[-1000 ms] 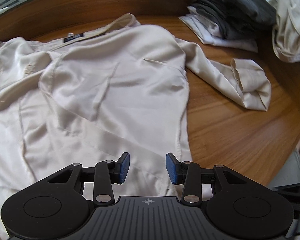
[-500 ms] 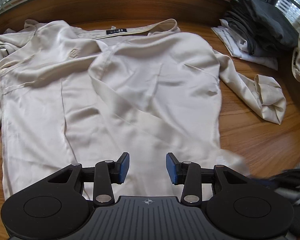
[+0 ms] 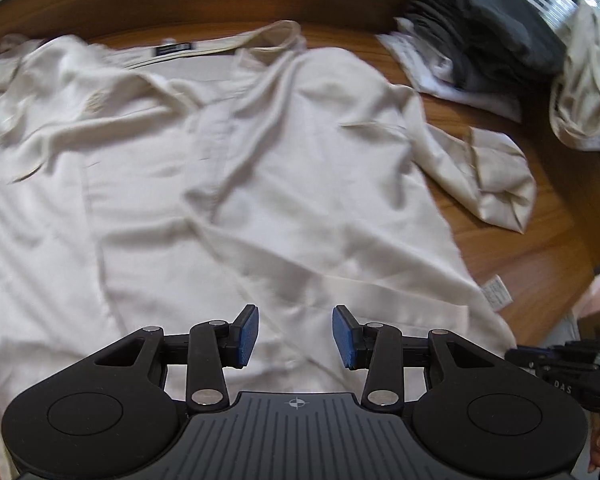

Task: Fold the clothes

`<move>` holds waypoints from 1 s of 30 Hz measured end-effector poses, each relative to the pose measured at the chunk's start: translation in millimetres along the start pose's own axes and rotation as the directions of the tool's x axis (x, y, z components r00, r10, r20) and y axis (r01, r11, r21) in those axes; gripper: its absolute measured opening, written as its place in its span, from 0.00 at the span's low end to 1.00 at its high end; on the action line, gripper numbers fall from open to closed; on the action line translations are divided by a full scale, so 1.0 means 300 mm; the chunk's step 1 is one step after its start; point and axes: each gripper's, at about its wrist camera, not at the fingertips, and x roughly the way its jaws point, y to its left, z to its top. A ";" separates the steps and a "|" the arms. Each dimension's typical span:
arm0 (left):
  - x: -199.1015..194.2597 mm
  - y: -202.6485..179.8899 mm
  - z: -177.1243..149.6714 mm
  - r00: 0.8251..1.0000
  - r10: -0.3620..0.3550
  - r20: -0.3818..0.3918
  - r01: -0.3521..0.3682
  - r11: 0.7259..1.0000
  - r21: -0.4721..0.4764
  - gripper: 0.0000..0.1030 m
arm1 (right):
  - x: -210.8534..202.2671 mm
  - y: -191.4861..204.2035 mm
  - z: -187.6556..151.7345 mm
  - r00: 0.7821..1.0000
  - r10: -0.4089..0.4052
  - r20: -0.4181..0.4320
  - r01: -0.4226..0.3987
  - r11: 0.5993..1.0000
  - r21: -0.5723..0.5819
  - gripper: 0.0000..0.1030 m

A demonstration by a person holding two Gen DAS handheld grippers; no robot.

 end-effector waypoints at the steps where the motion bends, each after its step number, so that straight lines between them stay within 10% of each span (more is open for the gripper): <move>1: 0.004 -0.011 0.002 1.000 -0.004 -0.001 0.004 1.000 0.008 0.42 | -0.009 0.003 0.000 1.000 -0.012 0.012 0.012 1.000 0.002 0.06; 7: 0.007 0.001 0.005 1.000 0.000 -0.005 -0.001 1.000 -0.003 0.42 | -0.084 0.042 0.046 0.995 0.017 0.100 -0.016 1.000 -0.015 0.07; 18: -0.090 0.193 -0.079 0.995 0.101 0.016 -0.098 0.986 -0.135 0.43 | 0.076 0.158 0.149 0.992 0.123 0.014 -0.122 0.992 -0.044 0.29; 22: -0.143 0.269 -0.138 0.991 0.134 0.026 -0.127 0.973 -0.191 0.43 | 0.102 0.178 0.158 0.991 0.131 0.008 -0.131 0.990 -0.046 0.06; 30: -0.224 0.391 -0.245 0.985 0.165 0.045 -0.148 0.954 -0.260 0.43 | -0.057 0.311 0.107 0.960 0.279 0.042 -0.273 0.956 -0.111 0.04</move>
